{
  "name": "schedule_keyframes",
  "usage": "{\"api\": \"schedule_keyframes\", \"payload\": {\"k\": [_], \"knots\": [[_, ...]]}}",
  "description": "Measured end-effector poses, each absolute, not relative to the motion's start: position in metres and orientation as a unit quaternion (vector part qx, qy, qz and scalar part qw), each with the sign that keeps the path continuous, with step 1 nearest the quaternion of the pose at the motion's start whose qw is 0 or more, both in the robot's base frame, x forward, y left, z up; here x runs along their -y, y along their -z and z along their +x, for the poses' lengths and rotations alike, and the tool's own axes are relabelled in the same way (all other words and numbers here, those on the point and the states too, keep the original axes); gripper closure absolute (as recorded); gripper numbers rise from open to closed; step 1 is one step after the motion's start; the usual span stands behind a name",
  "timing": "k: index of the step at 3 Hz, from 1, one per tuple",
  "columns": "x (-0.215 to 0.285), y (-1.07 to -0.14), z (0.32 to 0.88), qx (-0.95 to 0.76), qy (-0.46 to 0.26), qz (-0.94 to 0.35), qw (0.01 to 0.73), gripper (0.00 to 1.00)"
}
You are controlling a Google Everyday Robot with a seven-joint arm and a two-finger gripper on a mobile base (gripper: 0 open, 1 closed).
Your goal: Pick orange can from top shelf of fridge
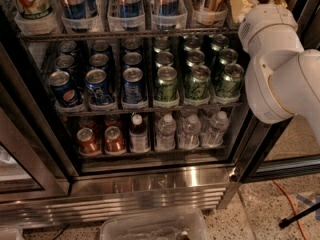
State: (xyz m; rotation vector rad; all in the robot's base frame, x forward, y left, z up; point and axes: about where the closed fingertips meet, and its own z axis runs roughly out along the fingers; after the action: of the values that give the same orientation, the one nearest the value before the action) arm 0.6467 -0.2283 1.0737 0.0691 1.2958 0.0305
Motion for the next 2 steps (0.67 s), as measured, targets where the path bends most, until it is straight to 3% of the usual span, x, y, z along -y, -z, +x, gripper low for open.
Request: {"api": "schedule_keyframes", "payload": {"k": [2], "knots": [[0.2193, -1.0851, 0.63, -0.57, -0.009, 0.005, 0.822, 1.0]]}}
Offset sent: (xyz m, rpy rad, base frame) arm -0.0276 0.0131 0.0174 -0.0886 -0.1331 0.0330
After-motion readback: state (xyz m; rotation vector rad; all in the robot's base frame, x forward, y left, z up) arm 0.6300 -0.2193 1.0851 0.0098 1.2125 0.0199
